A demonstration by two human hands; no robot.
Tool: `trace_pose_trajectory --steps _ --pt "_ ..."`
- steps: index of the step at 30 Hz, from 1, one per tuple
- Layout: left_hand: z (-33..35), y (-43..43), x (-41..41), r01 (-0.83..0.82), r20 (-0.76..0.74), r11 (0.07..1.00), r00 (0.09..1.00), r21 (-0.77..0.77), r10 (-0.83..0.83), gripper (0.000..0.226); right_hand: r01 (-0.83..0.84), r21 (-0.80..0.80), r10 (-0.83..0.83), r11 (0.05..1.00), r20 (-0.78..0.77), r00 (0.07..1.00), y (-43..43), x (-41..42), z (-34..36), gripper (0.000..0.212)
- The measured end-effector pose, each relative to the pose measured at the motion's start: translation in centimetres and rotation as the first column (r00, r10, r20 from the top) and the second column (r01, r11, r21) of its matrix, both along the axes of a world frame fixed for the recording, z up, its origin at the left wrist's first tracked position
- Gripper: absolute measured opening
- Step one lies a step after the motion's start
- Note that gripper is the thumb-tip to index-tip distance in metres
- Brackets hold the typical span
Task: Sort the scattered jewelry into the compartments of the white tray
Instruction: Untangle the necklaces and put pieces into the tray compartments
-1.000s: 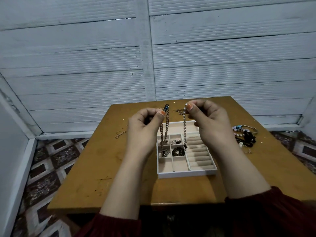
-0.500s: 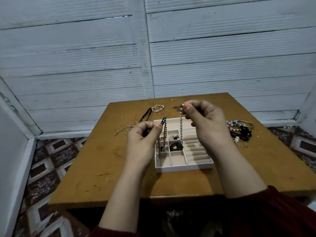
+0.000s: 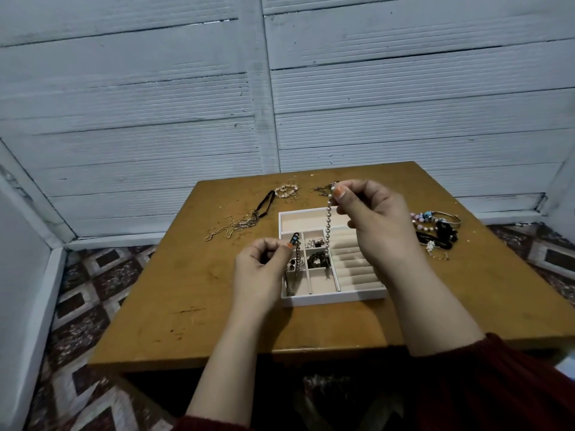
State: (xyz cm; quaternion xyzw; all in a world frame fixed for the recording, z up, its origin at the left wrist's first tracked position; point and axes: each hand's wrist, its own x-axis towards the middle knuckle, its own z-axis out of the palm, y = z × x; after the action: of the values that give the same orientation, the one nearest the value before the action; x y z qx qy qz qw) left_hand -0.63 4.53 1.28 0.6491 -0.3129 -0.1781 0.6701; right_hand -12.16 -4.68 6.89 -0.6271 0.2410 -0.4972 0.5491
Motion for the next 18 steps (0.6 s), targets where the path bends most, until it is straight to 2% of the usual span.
trace_pose_trajectory --steps 8,12,15,18 --pt "-2.0 -0.2 0.5 0.004 -0.047 0.997 0.999 0.080 0.000 0.013 0.008 0.008 -0.008 1.000 -0.027 1.000 -0.1 -0.1 -0.3 0.008" --pt "-2.7 -0.1 1.0 -0.069 0.105 0.982 0.993 0.176 0.051 0.012 0.010 0.006 -0.010 1.000 -0.041 0.999 -0.1 0.0 -0.4 0.008" --pt "-3.0 0.0 1.1 -0.184 0.225 0.935 0.967 0.304 0.117 0.010 0.014 0.012 -0.014 1.000 -0.046 0.999 -0.1 0.2 -0.6 0.009" --pt "-2.9 0.2 1.0 -0.223 0.301 0.887 0.948 0.404 0.102 0.012 0.012 0.010 -0.012 1.000 -0.046 0.999 -0.2 0.3 -0.8 0.005"
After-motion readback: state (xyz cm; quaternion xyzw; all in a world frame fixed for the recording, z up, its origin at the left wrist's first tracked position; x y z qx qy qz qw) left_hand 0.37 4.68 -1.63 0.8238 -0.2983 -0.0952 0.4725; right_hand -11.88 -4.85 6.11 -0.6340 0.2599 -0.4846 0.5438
